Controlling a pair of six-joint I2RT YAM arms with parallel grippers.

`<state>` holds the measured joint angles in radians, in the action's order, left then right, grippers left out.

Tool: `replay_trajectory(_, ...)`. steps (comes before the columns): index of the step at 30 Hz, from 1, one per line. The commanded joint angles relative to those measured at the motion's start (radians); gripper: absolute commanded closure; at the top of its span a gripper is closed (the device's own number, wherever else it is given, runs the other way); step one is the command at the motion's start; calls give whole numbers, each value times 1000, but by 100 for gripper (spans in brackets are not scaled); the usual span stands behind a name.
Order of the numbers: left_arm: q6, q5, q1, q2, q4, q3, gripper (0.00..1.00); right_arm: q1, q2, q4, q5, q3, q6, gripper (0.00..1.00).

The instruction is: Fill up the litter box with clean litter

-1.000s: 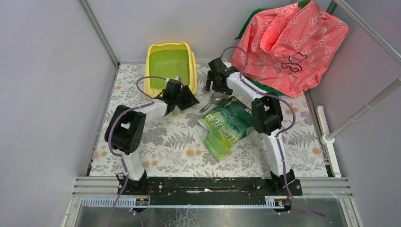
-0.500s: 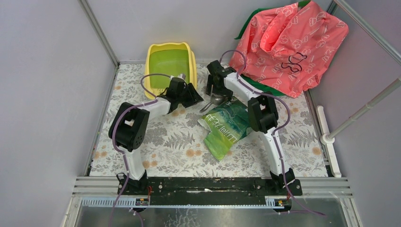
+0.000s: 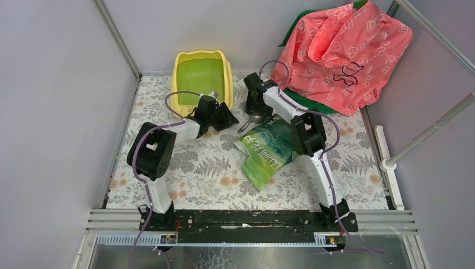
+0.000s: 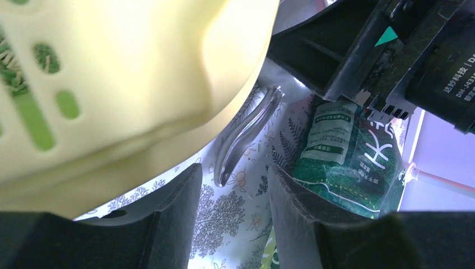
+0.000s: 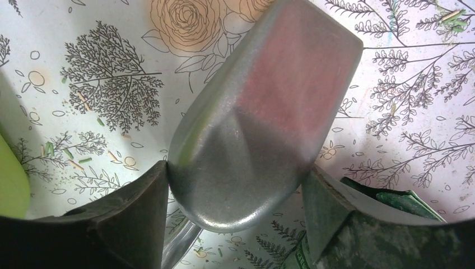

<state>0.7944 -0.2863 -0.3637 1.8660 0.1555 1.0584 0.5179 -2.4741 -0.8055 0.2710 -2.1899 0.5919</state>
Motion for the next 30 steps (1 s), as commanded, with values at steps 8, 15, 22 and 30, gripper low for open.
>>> replay_trajectory(8,5,-34,39,-101,87,-84,46,-2,-7,23,-23,72,-21,71)
replay_trajectory(15,3,-41,60,-123,97,-113,46,-1,77,157,-107,170,-54,87)
replay_trajectory(22,10,-55,72,-129,115,-125,46,-1,214,303,-162,287,-36,88)
replay_trajectory(30,12,-71,89,-159,121,-136,46,-1,275,408,-235,348,16,91)
